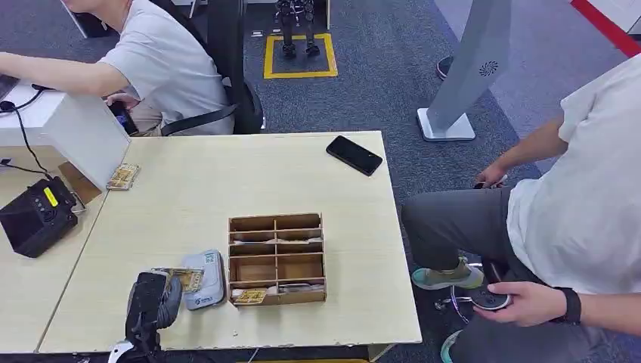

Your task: Pass the card to the sensor for recognition and then transmit it.

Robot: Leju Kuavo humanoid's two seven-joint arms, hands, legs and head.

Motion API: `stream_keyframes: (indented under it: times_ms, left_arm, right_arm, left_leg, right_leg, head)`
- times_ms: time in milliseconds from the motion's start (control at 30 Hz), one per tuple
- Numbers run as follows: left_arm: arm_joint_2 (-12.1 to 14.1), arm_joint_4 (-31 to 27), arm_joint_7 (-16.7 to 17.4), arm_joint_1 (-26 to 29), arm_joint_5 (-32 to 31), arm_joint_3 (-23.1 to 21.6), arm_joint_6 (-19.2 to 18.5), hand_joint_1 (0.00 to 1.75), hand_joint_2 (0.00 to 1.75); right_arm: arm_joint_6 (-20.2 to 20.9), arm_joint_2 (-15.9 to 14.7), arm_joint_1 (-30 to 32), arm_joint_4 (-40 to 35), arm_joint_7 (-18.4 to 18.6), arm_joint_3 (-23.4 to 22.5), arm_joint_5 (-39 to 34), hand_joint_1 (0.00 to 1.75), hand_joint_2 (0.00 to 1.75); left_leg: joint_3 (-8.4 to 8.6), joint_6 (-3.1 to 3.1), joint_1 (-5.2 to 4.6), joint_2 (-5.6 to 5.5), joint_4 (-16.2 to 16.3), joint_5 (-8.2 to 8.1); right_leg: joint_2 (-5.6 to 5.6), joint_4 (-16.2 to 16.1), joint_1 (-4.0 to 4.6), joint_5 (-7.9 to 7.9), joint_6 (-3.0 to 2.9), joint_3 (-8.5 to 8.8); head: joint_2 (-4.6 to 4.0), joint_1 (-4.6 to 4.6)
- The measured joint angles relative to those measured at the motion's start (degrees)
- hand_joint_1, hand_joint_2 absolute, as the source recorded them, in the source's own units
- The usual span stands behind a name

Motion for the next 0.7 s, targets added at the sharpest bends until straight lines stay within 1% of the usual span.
stream_keyframes:
  times_ms: [133,333,533,600,700]
  left_arm:
    - [0.0,0.13,0.48,-0.15,-1.18,-0.31,0.07,1.75,1.75]
    - [-0.02,0.9,2.14,-0.22,-8.28,-1.03,1.27,1.75,1.75]
    - [-0.07,1.64,3.02,-0.29,-11.13,-1.2,1.64,1.75,1.75]
    - [-0.09,1.99,3.61,-0.29,-13.18,-1.22,1.64,1.75,1.75]
    - [-0.11,2.77,4.83,-0.3,-17.96,-1.49,2.38,1.75,1.75]
  right_arm:
    - [-0.02,0.0,0.0,0.0,-0.02,-0.02,0.07,0.0,1.75]
    - [0.0,0.02,0.0,0.0,0.0,-0.02,0.24,0.0,1.75]
    - [0.0,0.09,0.0,0.02,-0.02,0.0,0.31,0.0,1.75]
    - [0.0,0.09,0.0,0.0,-0.02,-0.02,0.35,0.0,1.75]
    - [0.07,0.09,-0.01,0.0,-0.02,-0.02,0.39,0.0,1.75]
  left_leg:
    - [0.0,0.0,0.0,0.0,0.0,0.0]
    - [0.0,0.0,0.0,0.0,0.0,0.0]
    - [0.0,0.0,0.0,0.0,0.0,0.0]
    - [0.01,0.0,0.0,0.0,0.0,0.0]
    - [0.01,0.0,0.0,0.0,0.0,0.0]
  right_leg:
    - [0.0,0.0,0.0,0.0,0.0,0.0]
    - [0.0,0.0,0.0,0.0,0.0,0.0]
    - [0.0,0.0,0.0,0.0,0.0,0.01]
    - [0.0,0.0,0.0,0.0,0.0,0.02]
    - [0.0,0.0,0.0,0.0,0.0,0.02]
  head:
    - [0.0,0.0]
    - [0.0,0.0]
    - [0.0,0.0]
    - [0.0,0.0]
    - [0.0,0.0]
